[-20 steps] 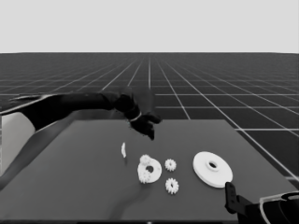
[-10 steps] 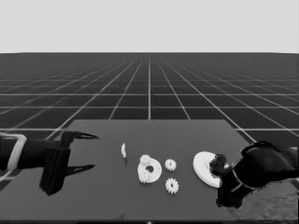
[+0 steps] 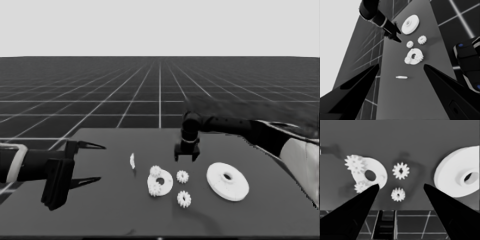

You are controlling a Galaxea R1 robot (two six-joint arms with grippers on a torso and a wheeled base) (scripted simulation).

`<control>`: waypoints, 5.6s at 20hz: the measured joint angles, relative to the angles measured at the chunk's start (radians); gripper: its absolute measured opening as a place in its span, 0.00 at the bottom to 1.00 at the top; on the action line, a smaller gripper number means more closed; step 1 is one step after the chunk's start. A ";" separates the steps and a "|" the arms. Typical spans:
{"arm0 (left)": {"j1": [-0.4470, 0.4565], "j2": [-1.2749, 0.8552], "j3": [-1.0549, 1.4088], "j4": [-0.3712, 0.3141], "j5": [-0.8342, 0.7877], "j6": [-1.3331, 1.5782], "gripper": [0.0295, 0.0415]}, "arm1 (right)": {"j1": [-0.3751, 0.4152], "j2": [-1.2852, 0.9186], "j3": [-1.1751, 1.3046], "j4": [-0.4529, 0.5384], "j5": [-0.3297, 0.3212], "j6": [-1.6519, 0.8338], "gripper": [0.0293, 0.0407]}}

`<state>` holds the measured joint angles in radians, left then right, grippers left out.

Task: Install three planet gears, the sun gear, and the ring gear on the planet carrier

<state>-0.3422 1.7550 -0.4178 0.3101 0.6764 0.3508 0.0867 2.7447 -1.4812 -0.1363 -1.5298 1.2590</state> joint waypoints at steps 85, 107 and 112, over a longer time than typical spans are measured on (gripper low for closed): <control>0.000 0.000 0.000 0.000 0.000 0.000 0.75 | -0.321 -0.057 0.321 -0.292 -0.025 0.274 0.81; 0.000 0.000 0.000 0.000 0.000 0.000 0.75 | 0.166 -0.080 0.457 0.193 -0.037 0.382 0.15; 0.000 0.000 0.000 0.000 0.000 0.000 0.75 | 0.160 0.217 -0.002 0.189 -0.047 0.218 0.15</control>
<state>-0.3422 1.7549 -0.4178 0.3101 0.6764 0.3508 0.2467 2.9616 -1.4834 0.0529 -1.5765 1.4769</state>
